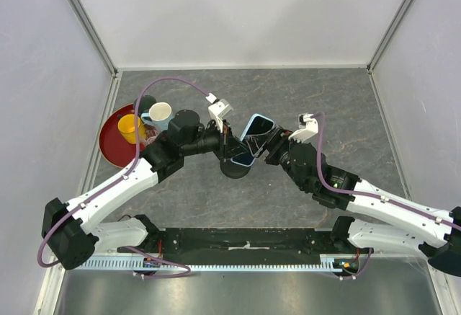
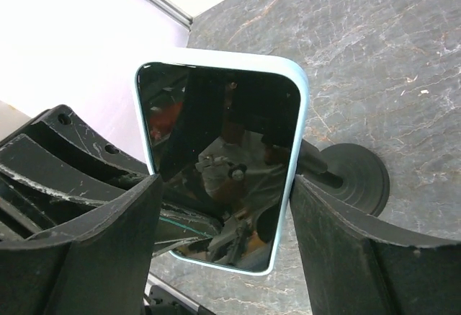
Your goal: Place the phone on the phone stand
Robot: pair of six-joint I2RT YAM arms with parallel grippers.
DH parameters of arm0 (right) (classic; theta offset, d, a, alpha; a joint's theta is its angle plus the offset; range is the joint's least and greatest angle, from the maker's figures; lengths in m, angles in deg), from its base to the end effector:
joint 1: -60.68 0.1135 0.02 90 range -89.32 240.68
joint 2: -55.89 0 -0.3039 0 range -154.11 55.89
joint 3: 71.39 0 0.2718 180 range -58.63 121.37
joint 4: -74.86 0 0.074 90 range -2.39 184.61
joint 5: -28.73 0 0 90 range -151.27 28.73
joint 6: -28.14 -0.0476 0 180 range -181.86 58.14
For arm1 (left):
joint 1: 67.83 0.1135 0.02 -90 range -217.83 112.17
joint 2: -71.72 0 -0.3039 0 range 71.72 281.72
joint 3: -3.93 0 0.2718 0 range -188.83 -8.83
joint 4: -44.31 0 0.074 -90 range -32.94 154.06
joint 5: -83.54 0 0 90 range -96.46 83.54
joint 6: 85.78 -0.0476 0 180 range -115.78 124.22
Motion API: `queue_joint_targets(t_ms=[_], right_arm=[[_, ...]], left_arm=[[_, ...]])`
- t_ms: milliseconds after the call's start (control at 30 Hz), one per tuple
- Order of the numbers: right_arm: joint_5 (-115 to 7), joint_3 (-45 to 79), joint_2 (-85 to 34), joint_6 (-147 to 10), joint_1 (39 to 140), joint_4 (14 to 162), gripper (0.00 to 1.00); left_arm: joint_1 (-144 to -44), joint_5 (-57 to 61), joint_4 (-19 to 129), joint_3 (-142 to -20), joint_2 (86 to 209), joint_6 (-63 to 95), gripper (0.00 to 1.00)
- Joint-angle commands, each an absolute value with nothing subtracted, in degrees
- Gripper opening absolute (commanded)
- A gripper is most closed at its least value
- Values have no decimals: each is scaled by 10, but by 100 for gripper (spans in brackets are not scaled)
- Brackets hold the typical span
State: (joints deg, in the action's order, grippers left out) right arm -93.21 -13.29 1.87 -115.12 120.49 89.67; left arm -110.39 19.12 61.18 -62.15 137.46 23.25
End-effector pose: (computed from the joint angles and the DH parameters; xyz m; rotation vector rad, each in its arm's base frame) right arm 0.1349 0.1818 0.3575 0.3194 1.8002 0.9485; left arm 0.1916 -0.2039 0.3589 0.7276 1.8584 -1.1356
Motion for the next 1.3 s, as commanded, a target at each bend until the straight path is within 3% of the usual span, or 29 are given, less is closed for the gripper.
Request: queue_joint_targets(t_ms=[0,33,100,133,367,467,600,833,1267], right_arm=[[-930,-82,27,-1124,1212,874,60],[-931,-74,31,-1114,1211,898,84],[-927,-66,46,-1073,1207,944,98],[-926,-58,54,-1059,1201,962,98],[-783,-35,131,-888,1149,1060,98],[-657,-19,136,-809,1140,1101,98],[-651,27,107,-771,1139,1206,89],[-565,13,177,-723,1139,1213,92],[-433,-1,193,-721,1139,1214,85]], left_arm=[[-1108,192,607,-641,1368,211,2],[-1108,194,606,-640,1366,211,2],[-1109,190,601,-636,1361,210,2],[-1108,189,600,-634,1359,210,2],[-1107,256,588,-633,1345,197,2],[-1107,332,583,-641,1347,192,2],[-1108,413,556,-644,1354,198,2],[-1109,516,521,-638,1359,200,2],[-1144,584,505,-632,1363,187,2]])
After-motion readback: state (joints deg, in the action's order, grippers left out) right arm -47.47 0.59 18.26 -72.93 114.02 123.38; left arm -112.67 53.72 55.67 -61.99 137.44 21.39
